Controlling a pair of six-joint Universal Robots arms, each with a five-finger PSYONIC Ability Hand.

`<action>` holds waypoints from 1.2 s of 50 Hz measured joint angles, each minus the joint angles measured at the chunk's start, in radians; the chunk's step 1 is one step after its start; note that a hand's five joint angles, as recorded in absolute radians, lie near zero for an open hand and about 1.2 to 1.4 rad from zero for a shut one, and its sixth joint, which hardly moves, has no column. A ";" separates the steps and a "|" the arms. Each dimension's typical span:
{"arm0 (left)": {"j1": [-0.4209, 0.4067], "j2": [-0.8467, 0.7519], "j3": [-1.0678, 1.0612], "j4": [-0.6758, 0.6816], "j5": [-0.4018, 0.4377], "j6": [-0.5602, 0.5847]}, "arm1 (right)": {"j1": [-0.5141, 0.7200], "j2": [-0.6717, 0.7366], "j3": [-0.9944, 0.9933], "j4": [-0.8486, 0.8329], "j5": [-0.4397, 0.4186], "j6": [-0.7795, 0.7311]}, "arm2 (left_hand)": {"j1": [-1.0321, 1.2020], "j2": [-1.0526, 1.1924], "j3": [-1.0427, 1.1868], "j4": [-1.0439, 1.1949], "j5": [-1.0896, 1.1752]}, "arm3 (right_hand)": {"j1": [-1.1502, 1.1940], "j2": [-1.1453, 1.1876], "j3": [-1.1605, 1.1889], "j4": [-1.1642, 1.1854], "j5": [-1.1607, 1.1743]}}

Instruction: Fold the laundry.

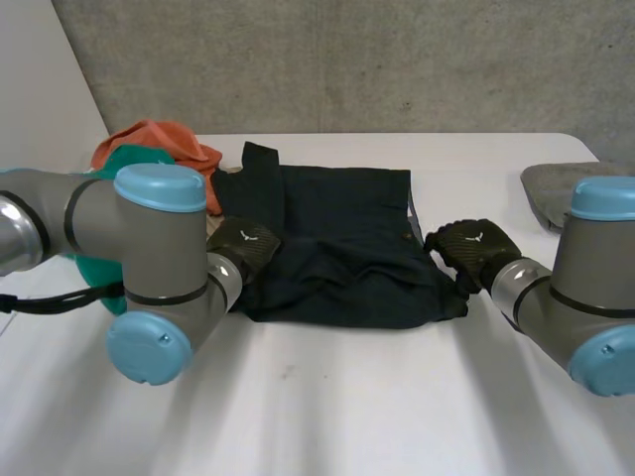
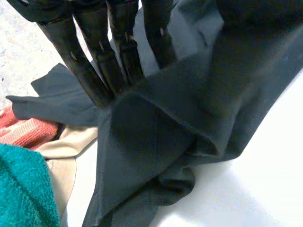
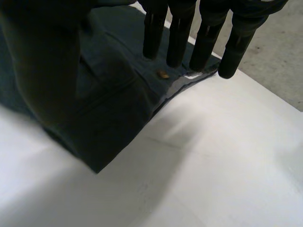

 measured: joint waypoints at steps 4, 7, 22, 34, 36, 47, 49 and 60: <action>0.006 -0.009 0.017 -0.001 -0.015 0.013 | 0.008 0.038 -0.044 -0.006 0.015 0.040 | 0.091 0.159 0.168 0.172 0.145 | -0.014 -0.012 -0.019 -0.026 -0.026; 0.011 0.009 0.016 -0.007 -0.018 0.015 | 0.013 0.063 -0.072 0.002 0.019 0.060 | 0.091 0.160 0.170 0.173 0.145 | -0.014 -0.012 -0.019 -0.029 -0.030; 0.101 0.351 -0.223 -0.149 0.007 0.005 | 0.003 -0.019 -0.039 0.117 -0.033 0.003 | 0.091 0.160 0.170 0.173 0.145 | 0.622 0.725 0.742 0.760 0.764; 0.153 0.517 -0.484 -0.370 0.176 0.047 | -0.091 -0.321 0.225 0.366 -0.169 -0.612 | 0.091 0.160 0.170 0.173 0.145 | 0.622 0.725 0.742 0.762 0.771; 0.149 0.525 -0.504 -0.392 0.190 0.058 | -0.097 -0.335 0.239 0.434 -0.167 -0.690 | 0.091 0.160 0.170 0.173 0.145 | 0.622 0.725 0.743 0.762 0.771; 0.128 0.417 -0.289 -0.277 0.124 0.117 | -0.057 -0.268 0.074 0.447 -0.120 -0.600 | 0.091 0.162 0.172 0.174 0.145 | 0.644 0.725 0.746 0.763 0.775; 0.127 0.383 -0.198 -0.239 0.104 0.123 | -0.047 -0.247 0.012 0.394 -0.104 -0.543 | 0.091 0.162 0.172 0.174 0.145 | 0.644 0.725 0.746 0.763 0.775; 0.142 0.259 0.498 0.058 0.084 0.029 | -0.012 -0.174 -0.494 -0.192 0.069 -0.164 | 0.091 0.163 0.173 0.177 0.145 | 0.647 0.725 0.747 0.763 0.776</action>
